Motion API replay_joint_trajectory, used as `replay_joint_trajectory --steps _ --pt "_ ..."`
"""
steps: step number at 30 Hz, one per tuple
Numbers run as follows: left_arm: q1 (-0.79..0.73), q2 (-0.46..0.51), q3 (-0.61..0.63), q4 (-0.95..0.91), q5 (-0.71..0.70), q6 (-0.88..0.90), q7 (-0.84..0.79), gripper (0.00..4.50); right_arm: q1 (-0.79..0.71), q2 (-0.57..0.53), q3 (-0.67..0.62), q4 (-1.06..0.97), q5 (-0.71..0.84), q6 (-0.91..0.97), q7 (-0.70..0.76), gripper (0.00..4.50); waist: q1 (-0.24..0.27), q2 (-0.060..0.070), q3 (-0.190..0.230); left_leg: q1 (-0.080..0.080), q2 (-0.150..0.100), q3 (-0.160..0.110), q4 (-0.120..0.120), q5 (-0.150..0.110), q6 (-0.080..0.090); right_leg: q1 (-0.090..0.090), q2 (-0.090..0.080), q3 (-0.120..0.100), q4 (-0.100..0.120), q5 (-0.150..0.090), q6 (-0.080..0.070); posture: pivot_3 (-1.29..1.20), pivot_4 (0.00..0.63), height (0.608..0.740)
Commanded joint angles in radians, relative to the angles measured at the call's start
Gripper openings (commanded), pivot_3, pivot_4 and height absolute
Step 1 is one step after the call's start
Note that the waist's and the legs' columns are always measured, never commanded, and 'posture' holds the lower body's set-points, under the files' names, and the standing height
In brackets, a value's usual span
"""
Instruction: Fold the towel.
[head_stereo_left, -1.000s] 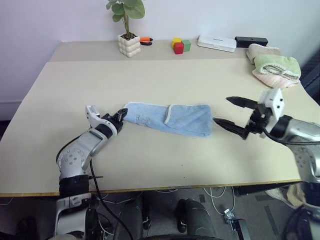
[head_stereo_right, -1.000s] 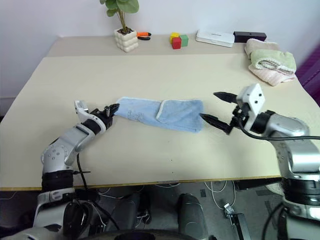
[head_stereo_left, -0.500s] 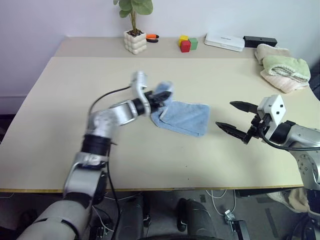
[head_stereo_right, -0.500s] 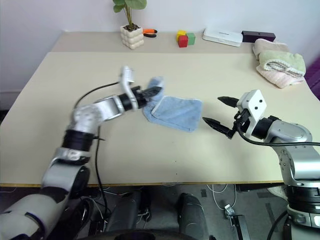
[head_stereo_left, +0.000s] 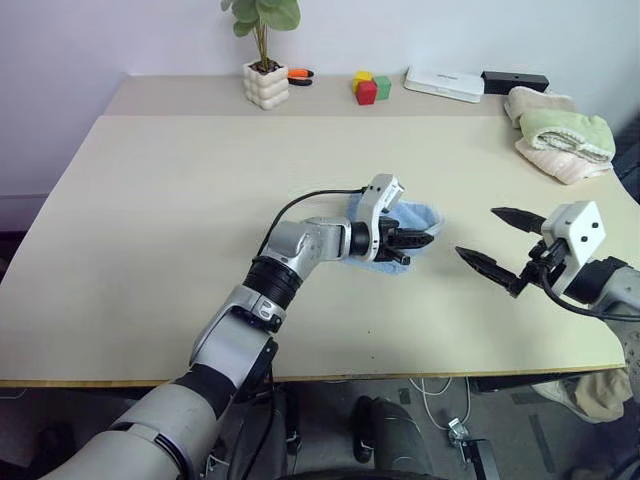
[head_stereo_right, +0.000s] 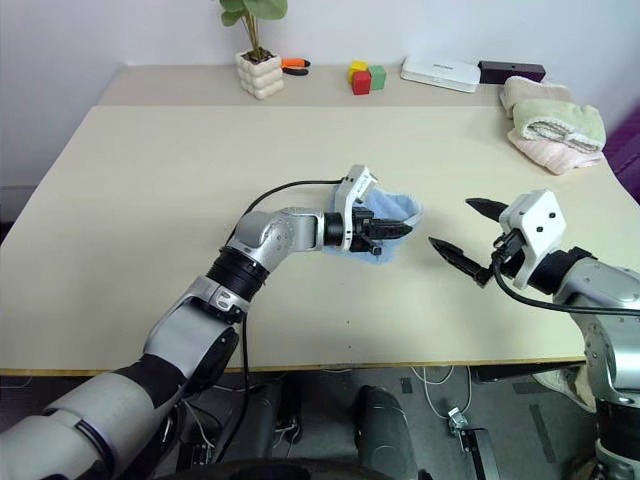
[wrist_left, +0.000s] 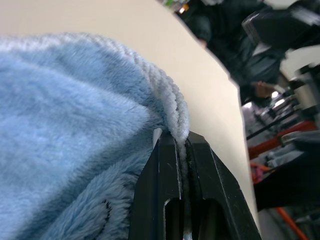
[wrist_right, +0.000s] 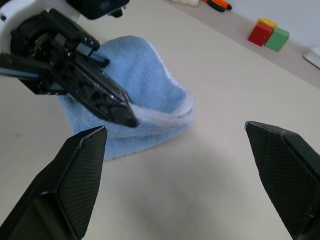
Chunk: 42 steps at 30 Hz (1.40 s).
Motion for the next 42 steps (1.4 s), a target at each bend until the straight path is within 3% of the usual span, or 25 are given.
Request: replay_joint_trajectory --steps 1,8,9,20,28,31,33,37,42 --pt "-0.011 -0.017 0.031 0.042 0.051 -0.035 -0.008 1.02 0.002 -0.01 -0.034 -0.049 0.004 0.0 -0.021 4.5 -0.006 0.0 0.0 0.0 0.0 0.0 0.0 0.0 0.0 0.0 0.0 0.0 0.0 0.0 0.0 0.0 0.15 0.74" --pt "0.007 -0.033 0.071 0.007 0.076 -0.019 -0.04 4.41 -0.042 -0.012 0.001 -0.012 -0.011 -0.01 -0.031 4.5 -0.008 0.0 0.0 -0.001 0.0 0.0 0.0 0.0 0.001 0.0 0.0 0.0 0.001 0.0 0.0 0.0 0.15 0.74" --pt "0.014 -0.032 0.078 -0.02 0.066 -0.007 -0.052 4.47 -0.054 -0.014 0.008 -0.004 -0.014 -0.01 -0.03 4.5 -0.008 0.0 0.0 0.0 0.0 0.0 0.0 0.0 0.001 0.0 0.0 0.0 0.001 0.0 0.0 0.0 0.15 0.74" --pt "0.134 0.047 0.043 -0.343 0.085 0.035 -0.112 4.47 -0.157 -0.034 0.038 0.098 -0.064 -0.045 -0.008 4.5 -0.007 0.0 0.0 0.0 0.0 0.0 0.001 0.0 0.001 0.0 0.0 0.0 0.002 0.002 0.004 0.0 0.15 0.74" --pt "0.16 0.091 0.076 -0.458 0.064 0.001 -0.16 4.47 -0.217 -0.002 0.041 0.151 -0.088 -0.072 -0.05 4.5 -0.009 0.001 0.0 0.001 -0.001 0.0 0.001 0.001 0.0 0.001 0.001 0.0 0.004 0.002 0.004 0.0 0.15 0.74" --pt "0.14 0.096 0.158 -0.471 0.02 -0.028 -0.157 4.47 -0.249 0.03 0.036 0.16 -0.082 -0.068 -0.095 4.5 -0.009 0.001 0.0 0.001 -0.001 0.0 0.001 0.003 -0.004 0.001 0.001 0.0 0.004 0.002 0.004 0.0 0.15 0.74" --pt "0.091 0.079 0.266 -0.405 -0.017 -0.029 -0.071 4.47 -0.287 0.076 0.032 0.168 -0.074 -0.035 -0.168 4.5 -0.009 0.001 0.0 0.001 0.0 0.0 0.001 0.004 -0.005 0.001 0.001 0.0 0.005 0.002 0.004 0.0 0.15 0.74" --pt "0.019 0.071 0.424 -0.258 -0.02 -0.156 0.07 4.47 -0.351 0.254 0.052 0.124 -0.044 0.048 -0.359 4.5 -0.01 0.001 -0.001 0.002 -0.001 -0.001 0.003 0.004 -0.005 0.002 0.002 0.0 0.007 0.002 0.004 0.0 0.15 0.74" --pt "0.034 0.047 0.442 -0.207 0.015 -0.243 0.143 2.16 -0.396 0.461 0.093 0.072 -0.017 0.136 -0.549 2.2 -0.008 0.001 -0.001 0.002 -0.002 0.0 0.002 0.006 -0.007 0.001 0.002 0.0 0.009 0.003 0.005 0.0 0.15 0.74"
